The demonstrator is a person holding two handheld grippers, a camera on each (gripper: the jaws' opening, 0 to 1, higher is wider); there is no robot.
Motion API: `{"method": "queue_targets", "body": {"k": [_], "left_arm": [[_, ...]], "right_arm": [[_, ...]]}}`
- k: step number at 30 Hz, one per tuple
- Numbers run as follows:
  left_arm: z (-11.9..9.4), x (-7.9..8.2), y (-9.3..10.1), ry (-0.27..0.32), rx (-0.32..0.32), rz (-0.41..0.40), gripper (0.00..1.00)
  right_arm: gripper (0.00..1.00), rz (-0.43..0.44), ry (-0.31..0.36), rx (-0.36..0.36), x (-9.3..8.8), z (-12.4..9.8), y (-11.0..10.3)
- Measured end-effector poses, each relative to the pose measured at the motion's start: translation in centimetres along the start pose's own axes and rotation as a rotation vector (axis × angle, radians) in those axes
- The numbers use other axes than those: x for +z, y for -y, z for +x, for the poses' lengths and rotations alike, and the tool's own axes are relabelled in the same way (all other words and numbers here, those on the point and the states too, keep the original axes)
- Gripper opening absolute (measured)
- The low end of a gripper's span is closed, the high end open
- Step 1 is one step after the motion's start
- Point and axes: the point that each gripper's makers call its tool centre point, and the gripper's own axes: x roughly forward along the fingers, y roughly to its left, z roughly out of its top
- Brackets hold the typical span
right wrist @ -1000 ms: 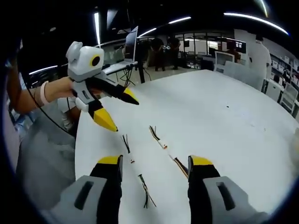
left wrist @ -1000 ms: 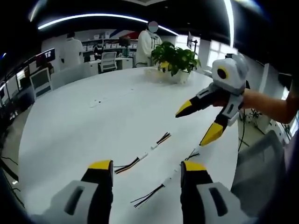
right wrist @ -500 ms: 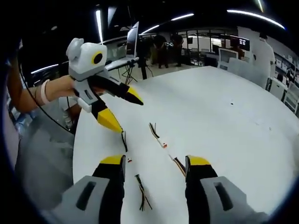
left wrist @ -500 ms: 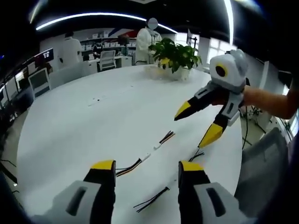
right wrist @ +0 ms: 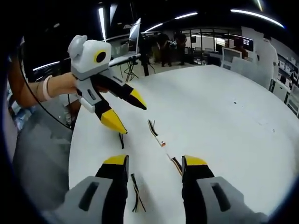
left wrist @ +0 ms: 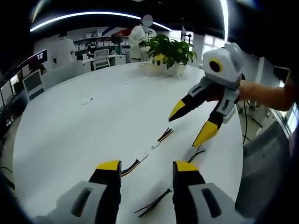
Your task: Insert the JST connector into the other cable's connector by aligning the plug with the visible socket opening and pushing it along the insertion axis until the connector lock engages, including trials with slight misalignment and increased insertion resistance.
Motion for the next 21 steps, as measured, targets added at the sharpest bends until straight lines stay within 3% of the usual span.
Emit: {"method": "queue_targets", "body": {"k": [21], "left_arm": [[1.7, -0.8, -0.7, -0.029, -0.038, 0.053, 0.28]], "right_arm": [[0.33, -0.034, -0.026, 0.037, -1.0, 1.9, 1.1]]}}
